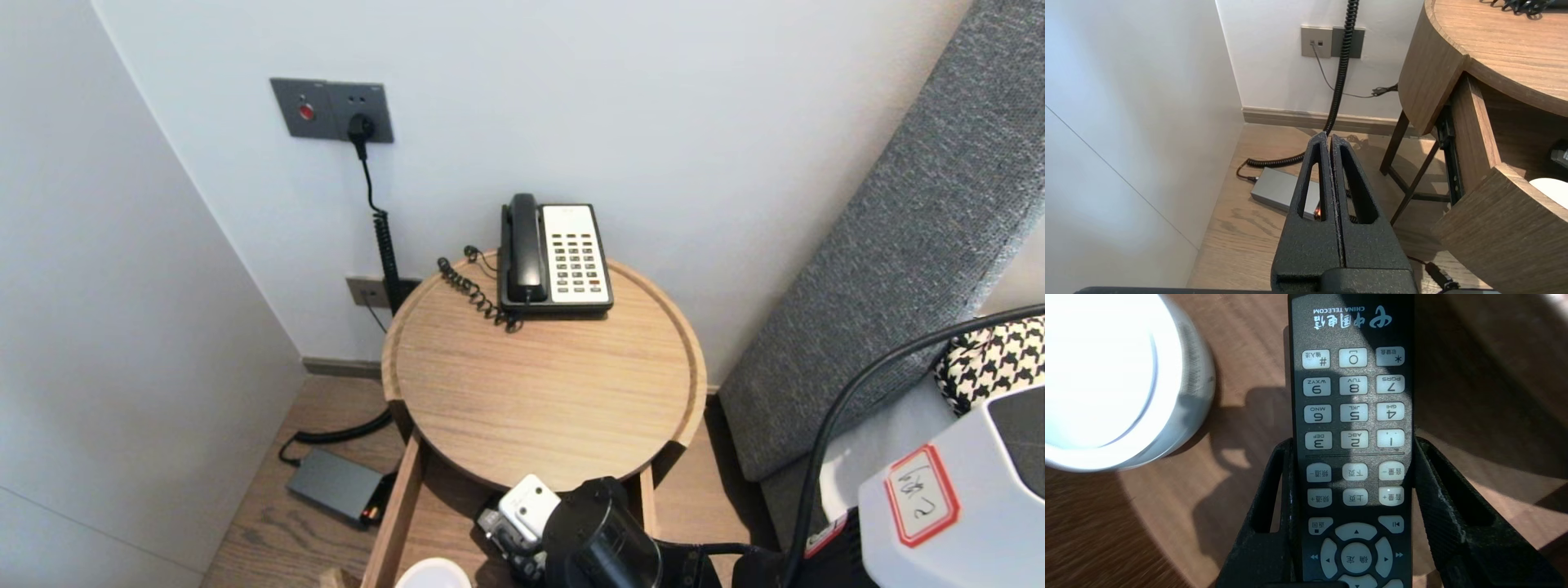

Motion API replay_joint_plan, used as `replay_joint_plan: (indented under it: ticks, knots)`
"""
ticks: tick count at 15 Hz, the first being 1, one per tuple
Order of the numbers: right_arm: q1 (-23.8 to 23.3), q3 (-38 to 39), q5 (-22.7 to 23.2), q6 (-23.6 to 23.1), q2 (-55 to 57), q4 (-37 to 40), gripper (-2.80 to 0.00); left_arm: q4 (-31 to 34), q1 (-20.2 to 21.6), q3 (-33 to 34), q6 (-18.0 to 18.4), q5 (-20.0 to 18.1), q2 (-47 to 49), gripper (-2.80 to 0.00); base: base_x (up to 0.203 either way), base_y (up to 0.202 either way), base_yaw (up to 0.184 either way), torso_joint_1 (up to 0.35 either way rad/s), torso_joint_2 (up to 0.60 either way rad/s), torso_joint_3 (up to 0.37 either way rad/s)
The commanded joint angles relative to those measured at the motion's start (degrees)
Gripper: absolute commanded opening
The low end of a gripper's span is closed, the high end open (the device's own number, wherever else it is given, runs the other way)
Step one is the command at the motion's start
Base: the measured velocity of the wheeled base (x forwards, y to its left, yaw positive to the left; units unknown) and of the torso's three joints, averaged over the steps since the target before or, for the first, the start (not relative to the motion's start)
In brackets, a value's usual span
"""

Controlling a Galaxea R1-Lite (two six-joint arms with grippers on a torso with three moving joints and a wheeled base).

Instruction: Put the remote controls on the table in the drawer one by one

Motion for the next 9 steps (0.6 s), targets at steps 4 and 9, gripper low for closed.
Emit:
replay_joint_plan:
  ticks: [4, 9]
  knots:
    - [0.21, -1.72, -4.96, 6.04, 0.77, 0.52, -2.80, -0.03, 0.03, 0.53, 0.00, 0.02, -0.09, -2.80, 0.000, 0.000, 0.000, 0.000, 0.00, 0.000]
    - [1.02, -1.85, -12.06, 13.93, 0.61, 1.98, -2.80, -0.03, 0.07, 0.53, 0.00, 0.02, -0.09, -2.80, 0.000, 0.000, 0.000, 0.000, 0.00, 0.000]
